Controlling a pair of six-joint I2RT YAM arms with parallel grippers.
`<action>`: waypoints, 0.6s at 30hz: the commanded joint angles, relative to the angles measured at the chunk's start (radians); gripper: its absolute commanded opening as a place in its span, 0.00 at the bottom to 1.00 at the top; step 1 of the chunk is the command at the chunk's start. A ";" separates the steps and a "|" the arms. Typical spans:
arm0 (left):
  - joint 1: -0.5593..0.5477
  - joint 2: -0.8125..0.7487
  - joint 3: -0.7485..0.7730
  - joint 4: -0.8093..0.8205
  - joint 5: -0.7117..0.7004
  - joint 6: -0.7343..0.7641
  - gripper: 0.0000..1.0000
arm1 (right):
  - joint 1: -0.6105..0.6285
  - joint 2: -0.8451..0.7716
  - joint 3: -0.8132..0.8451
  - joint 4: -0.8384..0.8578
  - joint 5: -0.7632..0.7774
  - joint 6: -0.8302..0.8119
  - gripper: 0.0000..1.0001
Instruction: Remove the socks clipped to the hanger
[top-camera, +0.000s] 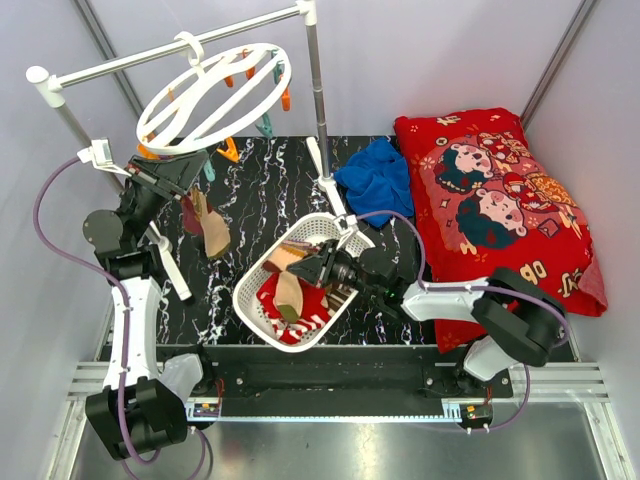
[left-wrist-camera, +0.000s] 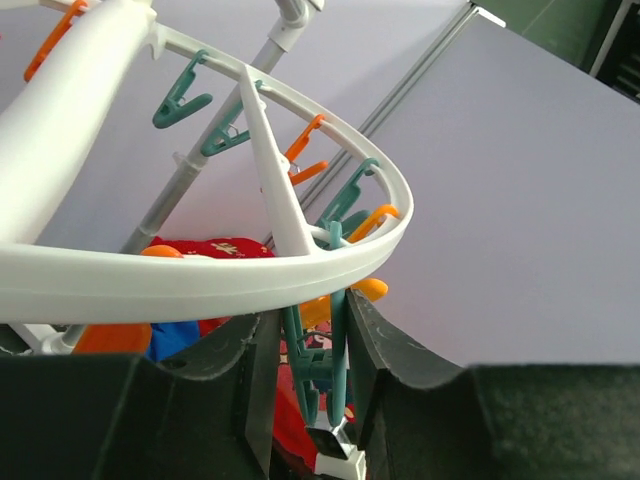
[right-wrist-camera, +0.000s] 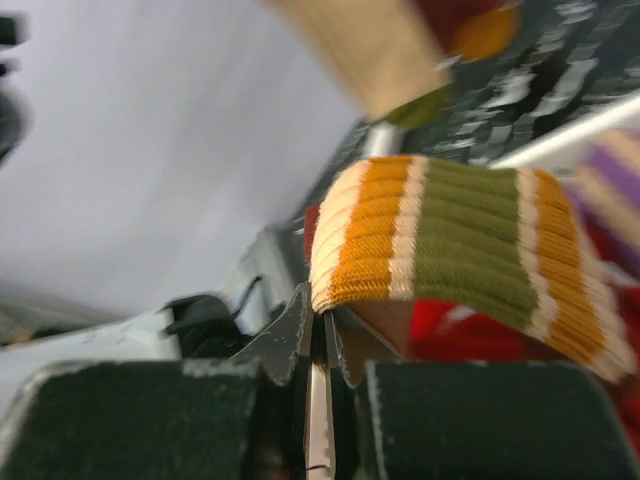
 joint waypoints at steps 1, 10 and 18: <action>0.003 -0.019 0.054 -0.053 0.019 0.078 0.34 | 0.001 -0.088 0.010 -0.368 0.366 -0.110 0.10; 0.002 -0.032 0.064 -0.107 0.013 0.123 0.38 | 0.001 -0.209 0.071 -0.641 0.508 -0.132 0.38; 0.003 -0.040 0.086 -0.144 0.019 0.141 0.40 | 0.002 -0.320 0.199 -0.798 0.403 -0.238 0.69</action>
